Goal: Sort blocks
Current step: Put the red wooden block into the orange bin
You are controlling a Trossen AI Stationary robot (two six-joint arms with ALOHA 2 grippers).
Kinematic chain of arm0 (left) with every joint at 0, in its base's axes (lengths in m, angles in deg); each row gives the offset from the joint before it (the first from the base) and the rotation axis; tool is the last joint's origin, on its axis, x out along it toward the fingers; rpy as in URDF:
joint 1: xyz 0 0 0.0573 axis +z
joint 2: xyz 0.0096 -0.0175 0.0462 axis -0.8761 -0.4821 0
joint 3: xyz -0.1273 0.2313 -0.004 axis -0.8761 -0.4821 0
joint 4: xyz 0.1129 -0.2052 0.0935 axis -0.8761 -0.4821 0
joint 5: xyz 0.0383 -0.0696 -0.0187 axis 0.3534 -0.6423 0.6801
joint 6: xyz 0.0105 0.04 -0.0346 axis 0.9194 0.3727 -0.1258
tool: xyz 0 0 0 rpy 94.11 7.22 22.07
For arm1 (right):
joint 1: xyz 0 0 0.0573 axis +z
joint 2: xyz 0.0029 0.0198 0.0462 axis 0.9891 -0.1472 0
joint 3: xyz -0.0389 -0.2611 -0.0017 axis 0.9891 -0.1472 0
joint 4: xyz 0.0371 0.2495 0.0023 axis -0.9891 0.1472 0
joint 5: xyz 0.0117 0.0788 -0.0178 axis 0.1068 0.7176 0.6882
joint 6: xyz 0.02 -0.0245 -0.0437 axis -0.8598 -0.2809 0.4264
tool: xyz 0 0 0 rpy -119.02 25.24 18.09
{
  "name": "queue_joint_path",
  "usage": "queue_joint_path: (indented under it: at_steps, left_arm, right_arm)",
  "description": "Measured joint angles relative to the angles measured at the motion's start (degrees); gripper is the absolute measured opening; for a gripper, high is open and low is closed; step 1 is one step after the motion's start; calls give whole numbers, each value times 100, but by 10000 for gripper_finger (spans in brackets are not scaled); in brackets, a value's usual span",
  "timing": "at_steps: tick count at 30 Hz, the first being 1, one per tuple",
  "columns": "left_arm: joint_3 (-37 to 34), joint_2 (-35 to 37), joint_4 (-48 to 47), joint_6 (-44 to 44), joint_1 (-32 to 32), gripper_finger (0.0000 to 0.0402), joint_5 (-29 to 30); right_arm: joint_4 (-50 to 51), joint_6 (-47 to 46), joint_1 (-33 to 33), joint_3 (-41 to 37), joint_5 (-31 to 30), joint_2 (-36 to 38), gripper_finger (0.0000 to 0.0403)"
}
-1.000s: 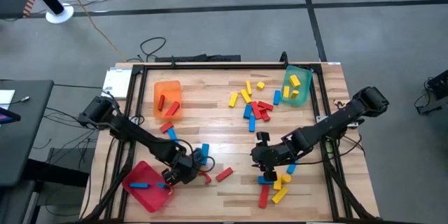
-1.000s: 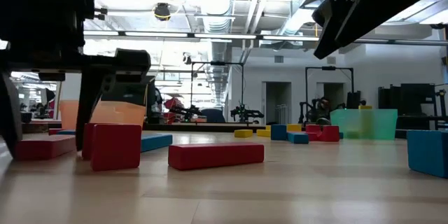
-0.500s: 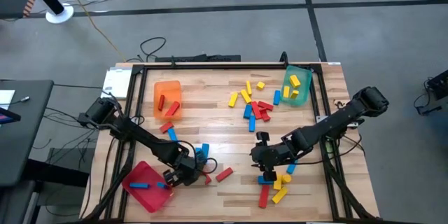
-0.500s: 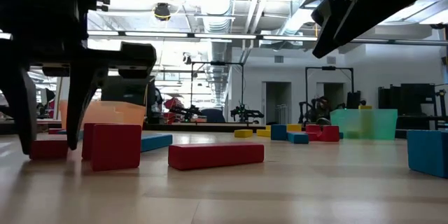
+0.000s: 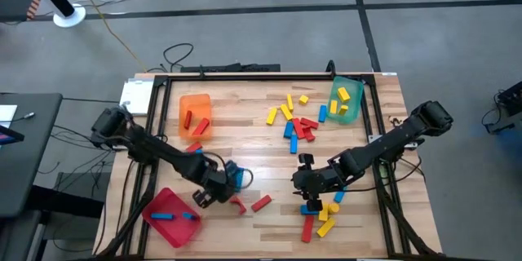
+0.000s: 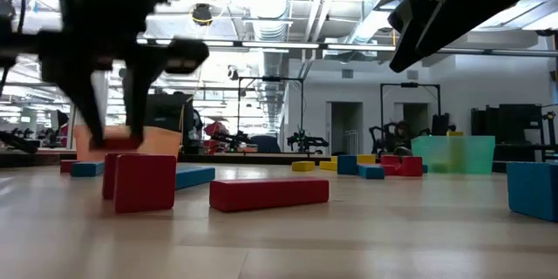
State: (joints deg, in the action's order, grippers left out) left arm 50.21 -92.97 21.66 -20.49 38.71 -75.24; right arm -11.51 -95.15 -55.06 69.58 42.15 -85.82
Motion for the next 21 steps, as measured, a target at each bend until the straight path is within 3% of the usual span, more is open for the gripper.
queue_joint_path:
  at_steps: [9, 13, 21]
  left_arm:
    - [-100, 2016, 136, -127, 715, 90, 1049]
    - [-369, 3035, 558, -217, 1169, 90, 1241]
    - [-1818, 4736, 1961, -533, 2212, 90, 1889]
  right_arm:
    - [3, 2, 15, 0, 0, 0, 210]
    - [4, 17, 15, 0, -2, 0, 210]
    - [4, 60, 15, 0, -2, 0, 210]
